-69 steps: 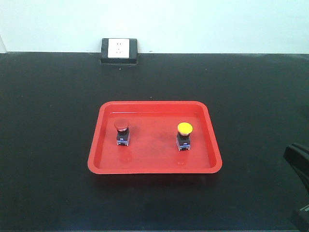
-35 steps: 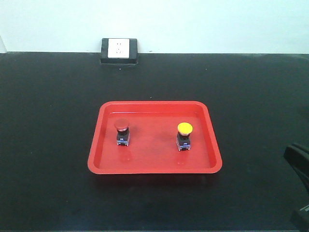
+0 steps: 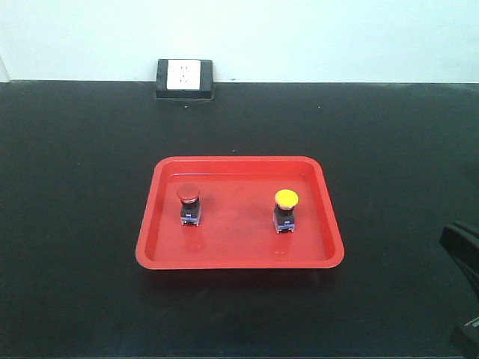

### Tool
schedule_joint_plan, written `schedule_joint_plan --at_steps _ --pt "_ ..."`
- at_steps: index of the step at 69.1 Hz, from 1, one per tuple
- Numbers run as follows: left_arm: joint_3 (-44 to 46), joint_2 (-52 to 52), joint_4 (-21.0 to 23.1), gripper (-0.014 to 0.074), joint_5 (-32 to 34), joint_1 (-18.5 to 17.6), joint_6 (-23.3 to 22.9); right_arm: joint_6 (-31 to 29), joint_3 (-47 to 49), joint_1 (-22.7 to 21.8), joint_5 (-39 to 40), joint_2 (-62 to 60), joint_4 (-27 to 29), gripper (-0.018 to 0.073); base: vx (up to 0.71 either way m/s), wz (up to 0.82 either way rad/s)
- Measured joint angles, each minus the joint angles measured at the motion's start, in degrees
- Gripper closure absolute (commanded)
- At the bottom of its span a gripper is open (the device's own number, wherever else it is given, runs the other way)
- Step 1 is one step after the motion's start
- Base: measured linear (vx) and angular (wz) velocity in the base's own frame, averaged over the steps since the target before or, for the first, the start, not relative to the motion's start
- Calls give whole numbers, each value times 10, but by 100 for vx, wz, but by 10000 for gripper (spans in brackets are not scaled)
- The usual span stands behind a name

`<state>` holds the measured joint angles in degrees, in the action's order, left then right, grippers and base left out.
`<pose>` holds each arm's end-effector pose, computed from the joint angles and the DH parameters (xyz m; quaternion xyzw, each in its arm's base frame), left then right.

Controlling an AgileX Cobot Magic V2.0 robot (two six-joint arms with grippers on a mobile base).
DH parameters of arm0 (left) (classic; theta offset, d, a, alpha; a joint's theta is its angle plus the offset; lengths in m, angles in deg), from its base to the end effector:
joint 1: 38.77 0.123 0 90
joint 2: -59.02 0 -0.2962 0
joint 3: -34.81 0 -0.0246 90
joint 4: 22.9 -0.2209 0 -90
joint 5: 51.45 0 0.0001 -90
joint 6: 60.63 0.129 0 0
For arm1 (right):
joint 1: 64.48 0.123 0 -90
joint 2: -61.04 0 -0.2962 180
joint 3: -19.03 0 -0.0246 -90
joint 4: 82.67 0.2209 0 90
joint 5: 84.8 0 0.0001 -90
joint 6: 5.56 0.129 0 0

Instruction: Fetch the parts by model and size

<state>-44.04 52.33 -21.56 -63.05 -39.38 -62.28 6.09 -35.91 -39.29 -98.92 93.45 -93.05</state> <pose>0.0521 -0.0012 0.1831 -0.0138 0.7496 -0.0224 0.6613 0.0892 0.0356 0.2913 -0.1445 0.7593 0.1303 0.6210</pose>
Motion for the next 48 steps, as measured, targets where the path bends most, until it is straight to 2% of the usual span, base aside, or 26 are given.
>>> schedule_joint_plan --at_steps 48 --pt "0 0 0 603 1 0 0 0 0 -3 13 0 0 568 0 0"
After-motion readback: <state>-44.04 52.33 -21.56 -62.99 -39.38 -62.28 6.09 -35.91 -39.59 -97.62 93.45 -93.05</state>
